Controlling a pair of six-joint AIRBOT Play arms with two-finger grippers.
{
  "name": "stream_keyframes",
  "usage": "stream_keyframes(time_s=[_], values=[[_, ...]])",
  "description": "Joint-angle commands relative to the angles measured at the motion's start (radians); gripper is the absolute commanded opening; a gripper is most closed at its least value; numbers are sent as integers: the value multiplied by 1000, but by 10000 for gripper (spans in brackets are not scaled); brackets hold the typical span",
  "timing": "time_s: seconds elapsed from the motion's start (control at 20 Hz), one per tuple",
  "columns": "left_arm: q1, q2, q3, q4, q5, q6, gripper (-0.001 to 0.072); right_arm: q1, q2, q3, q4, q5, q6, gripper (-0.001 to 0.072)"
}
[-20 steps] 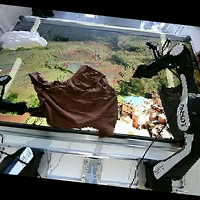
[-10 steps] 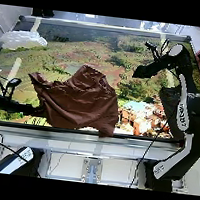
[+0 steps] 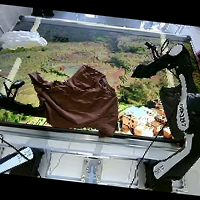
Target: Fold the shirts.
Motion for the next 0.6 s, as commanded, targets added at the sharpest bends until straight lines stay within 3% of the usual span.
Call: stream_keyframes(time_s=[0.0,0.1,0.4,0.55], values=[[-1,-31,0,-17,28,2,195,2,-1,0,6,0,11,408],[-5,-37,0,-17,51,2,13,8,-1,0,5,-4,11,408],[-11,-36,0,-17,30,-3,11,42,-9,-212,11,-238,62,411],[-11,-36,0,-17,29,-2,10,-12,-85,-225,177,-143,50,412]])
